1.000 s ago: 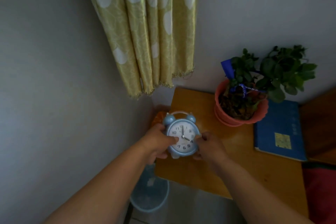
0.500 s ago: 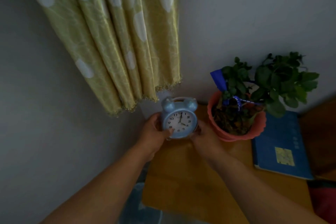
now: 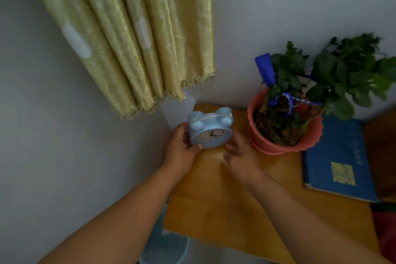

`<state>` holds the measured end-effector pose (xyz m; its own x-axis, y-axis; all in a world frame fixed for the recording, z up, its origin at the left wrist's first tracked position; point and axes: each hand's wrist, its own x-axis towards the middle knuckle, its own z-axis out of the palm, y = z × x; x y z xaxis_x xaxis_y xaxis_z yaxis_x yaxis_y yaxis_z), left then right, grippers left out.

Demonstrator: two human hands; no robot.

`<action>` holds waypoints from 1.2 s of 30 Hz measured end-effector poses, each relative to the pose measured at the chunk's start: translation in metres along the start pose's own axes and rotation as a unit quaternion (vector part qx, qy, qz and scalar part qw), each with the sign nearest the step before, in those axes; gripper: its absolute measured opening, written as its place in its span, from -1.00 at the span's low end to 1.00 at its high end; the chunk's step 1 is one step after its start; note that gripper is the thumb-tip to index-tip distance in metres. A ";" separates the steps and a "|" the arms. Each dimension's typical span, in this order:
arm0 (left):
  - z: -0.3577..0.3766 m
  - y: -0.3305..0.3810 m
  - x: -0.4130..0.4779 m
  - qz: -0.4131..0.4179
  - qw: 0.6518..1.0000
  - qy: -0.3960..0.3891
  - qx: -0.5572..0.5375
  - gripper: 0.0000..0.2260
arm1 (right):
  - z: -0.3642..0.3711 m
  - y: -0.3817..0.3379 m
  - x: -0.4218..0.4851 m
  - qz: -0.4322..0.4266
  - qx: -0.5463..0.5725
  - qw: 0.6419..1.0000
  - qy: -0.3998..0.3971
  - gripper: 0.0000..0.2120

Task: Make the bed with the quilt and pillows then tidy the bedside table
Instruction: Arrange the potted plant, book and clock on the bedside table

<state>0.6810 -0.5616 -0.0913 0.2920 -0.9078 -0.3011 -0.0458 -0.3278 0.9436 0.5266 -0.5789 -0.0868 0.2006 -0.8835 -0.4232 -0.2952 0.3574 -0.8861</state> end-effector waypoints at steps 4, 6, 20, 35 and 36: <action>-0.002 -0.009 0.002 0.011 1.000 0.004 0.027 -0.52 | 0.002 0.004 0.002 -0.016 -0.001 1.000 0.018 -0.33; -0.004 -0.011 0.002 0.011 0.999 -0.002 0.035 -0.52 | 0.004 0.008 0.003 -0.018 -0.014 1.000 0.016 -0.32; -0.014 -0.022 -0.002 0.031 0.997 -0.020 0.074 -0.30 | 0.003 0.037 -0.006 -0.048 -0.037 0.998 0.032 -0.24; -0.006 -0.015 0.014 0.041 0.994 0.021 0.097 -0.60 | -0.009 0.020 0.017 0.007 -0.103 0.994 -0.042 -0.15; -0.005 -0.014 0.016 0.047 0.994 0.021 0.101 -0.60 | -0.010 0.019 0.019 0.013 -0.096 0.994 -0.048 -0.15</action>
<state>0.6908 -0.5699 -0.1085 0.3169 -0.9266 -0.2024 -0.2643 -0.2912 0.9194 0.5157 -0.5913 -0.1100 0.2765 -0.8388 -0.4690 -0.4729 0.3061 -0.8263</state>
